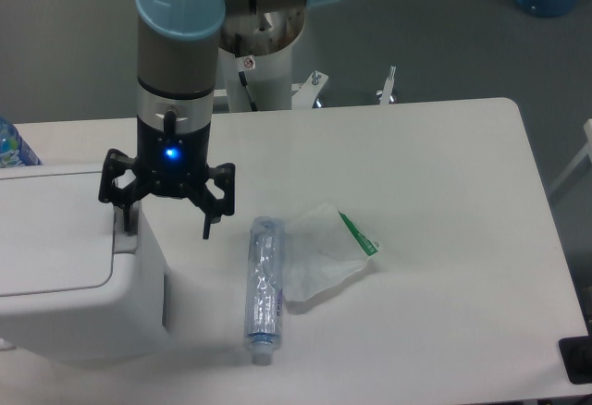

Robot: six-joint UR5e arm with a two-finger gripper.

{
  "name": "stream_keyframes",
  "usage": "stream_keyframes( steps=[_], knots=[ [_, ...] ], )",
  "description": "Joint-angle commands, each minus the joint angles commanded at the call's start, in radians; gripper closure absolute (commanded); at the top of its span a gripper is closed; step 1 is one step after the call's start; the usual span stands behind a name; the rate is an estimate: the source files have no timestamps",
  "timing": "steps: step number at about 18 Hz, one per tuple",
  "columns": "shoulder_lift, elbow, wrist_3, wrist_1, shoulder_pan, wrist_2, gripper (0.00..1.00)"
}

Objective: Open the trash can

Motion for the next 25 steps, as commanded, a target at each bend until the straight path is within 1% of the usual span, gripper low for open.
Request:
stream_keyframes(
  steps=[16,18,21,23,25],
  knots=[
    [-0.003,0.003,0.0,0.0,0.0,0.0,0.0],
    [-0.002,0.023,0.006,0.002,0.0,0.0,0.0],
    [-0.003,0.084,0.014,0.009,0.006,0.003,0.0],
    [-0.005,0.13,0.052,0.011,0.015,0.006,0.0],
    [0.0,0.152,0.096,0.009,0.06,0.008,0.0]
  ],
)
